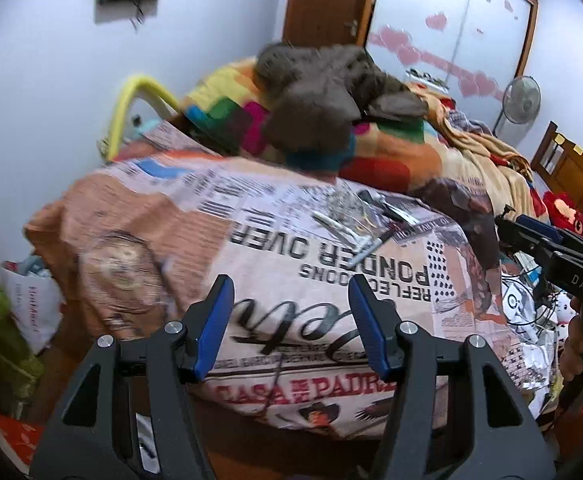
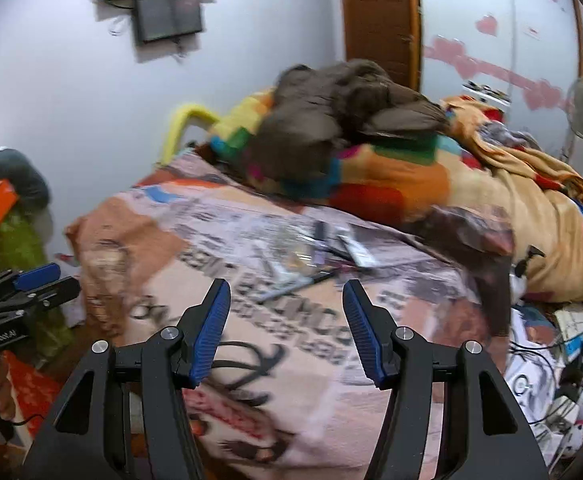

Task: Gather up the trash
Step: 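Move both open tools back toward the items on the bed, then grasp the Sharpie marker with the left tool while the right tool grasps the white ointment tube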

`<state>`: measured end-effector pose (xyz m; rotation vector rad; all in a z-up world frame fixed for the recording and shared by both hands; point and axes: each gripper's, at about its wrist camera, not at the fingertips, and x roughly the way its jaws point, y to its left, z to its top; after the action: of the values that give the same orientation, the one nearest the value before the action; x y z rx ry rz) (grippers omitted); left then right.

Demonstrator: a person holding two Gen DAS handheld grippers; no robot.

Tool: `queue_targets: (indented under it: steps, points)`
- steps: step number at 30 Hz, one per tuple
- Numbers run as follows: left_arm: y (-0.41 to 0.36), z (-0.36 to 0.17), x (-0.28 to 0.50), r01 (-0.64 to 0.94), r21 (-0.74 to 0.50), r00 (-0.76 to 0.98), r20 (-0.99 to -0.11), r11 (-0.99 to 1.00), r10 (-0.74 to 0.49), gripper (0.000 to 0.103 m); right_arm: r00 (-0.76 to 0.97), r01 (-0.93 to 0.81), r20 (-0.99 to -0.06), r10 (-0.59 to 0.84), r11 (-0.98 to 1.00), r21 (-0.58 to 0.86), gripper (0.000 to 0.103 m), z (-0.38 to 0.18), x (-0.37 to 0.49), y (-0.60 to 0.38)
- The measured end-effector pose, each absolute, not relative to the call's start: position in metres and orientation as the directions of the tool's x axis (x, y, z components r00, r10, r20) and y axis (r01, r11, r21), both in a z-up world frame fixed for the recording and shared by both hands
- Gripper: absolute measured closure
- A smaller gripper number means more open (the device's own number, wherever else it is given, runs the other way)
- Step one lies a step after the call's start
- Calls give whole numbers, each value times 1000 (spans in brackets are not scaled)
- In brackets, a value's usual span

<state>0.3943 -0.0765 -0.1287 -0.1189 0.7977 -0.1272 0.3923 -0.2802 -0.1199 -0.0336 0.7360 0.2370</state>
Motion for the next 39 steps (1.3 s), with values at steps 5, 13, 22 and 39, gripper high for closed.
queue_targets:
  steps: [5, 13, 22, 39]
  points:
    - [-98, -163, 440, 98, -182, 635, -746, 978, -202, 45, 683, -181, -709, 177, 981, 71, 48, -143, 423, -310]
    - [-136, -220, 497, 171, -164, 542, -808, 972, -232, 45, 612, -151, -773, 165, 984, 90, 48, -186, 481, -334]
    - [-159, -253, 539, 225, -220, 503, -808, 949, -307, 45, 525, -164, -824, 213, 975, 147, 48, -223, 555, -336]
    - [-188, -277, 559, 339, -207, 469, -808, 918, -356, 75, 480, -253, -872, 93, 967, -36, 71, -260, 605, -302]
